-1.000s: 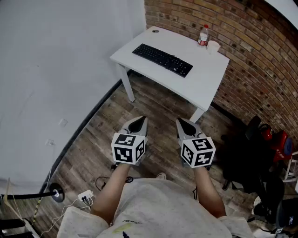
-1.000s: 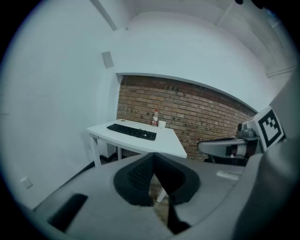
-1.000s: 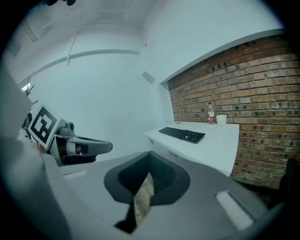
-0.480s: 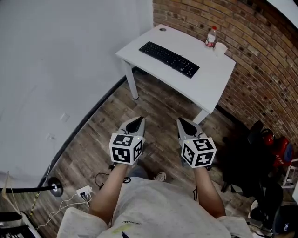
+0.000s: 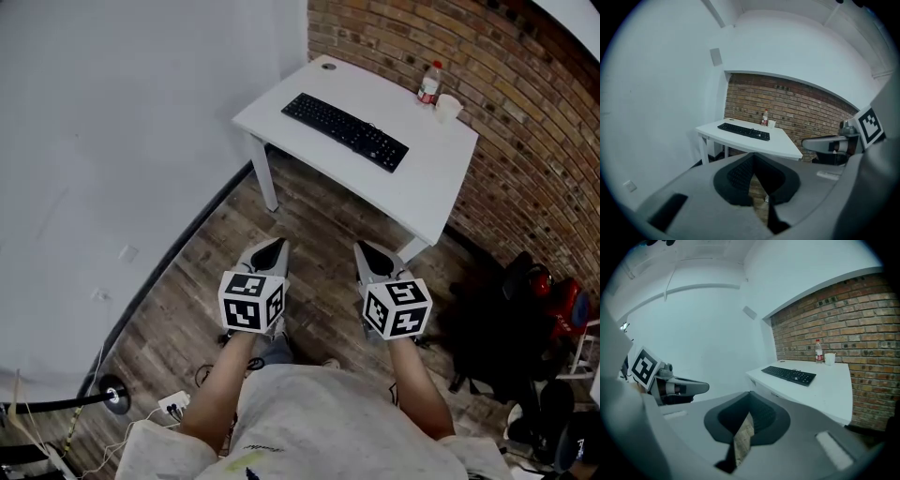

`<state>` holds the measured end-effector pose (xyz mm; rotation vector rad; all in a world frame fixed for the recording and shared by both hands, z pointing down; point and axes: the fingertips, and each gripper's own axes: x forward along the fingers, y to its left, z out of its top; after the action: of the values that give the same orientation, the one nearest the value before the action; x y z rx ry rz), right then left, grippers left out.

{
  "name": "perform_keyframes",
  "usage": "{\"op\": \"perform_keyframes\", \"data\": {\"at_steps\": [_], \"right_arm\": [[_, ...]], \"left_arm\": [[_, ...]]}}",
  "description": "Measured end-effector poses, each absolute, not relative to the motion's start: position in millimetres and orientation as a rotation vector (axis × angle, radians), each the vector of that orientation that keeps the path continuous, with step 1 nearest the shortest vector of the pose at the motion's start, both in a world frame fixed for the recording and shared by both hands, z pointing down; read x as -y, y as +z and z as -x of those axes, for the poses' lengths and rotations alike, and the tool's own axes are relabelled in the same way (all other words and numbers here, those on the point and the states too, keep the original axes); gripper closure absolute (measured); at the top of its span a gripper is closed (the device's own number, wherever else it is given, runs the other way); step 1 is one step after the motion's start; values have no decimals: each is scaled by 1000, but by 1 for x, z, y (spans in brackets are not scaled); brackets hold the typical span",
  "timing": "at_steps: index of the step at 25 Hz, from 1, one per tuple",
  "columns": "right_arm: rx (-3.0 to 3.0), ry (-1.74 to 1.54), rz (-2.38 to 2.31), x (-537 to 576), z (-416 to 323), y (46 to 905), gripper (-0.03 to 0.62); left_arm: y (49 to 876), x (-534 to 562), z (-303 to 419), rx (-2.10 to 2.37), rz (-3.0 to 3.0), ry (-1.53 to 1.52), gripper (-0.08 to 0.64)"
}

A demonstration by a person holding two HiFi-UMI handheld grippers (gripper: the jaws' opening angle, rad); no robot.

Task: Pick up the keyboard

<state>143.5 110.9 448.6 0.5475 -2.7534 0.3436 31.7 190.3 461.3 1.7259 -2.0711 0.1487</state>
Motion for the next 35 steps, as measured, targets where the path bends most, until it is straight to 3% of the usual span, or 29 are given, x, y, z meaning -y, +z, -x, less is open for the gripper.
{"op": "perform_keyframes", "data": {"at_steps": [19, 35], "right_arm": [[2685, 339, -765, -42, 15, 436, 588], [2657, 360, -949, 13, 60, 433, 587]], "left_arm": [[454, -100, 135, 1905, -1899, 149, 568], [456, -35, 196, 1818, -2002, 158, 568]]}}
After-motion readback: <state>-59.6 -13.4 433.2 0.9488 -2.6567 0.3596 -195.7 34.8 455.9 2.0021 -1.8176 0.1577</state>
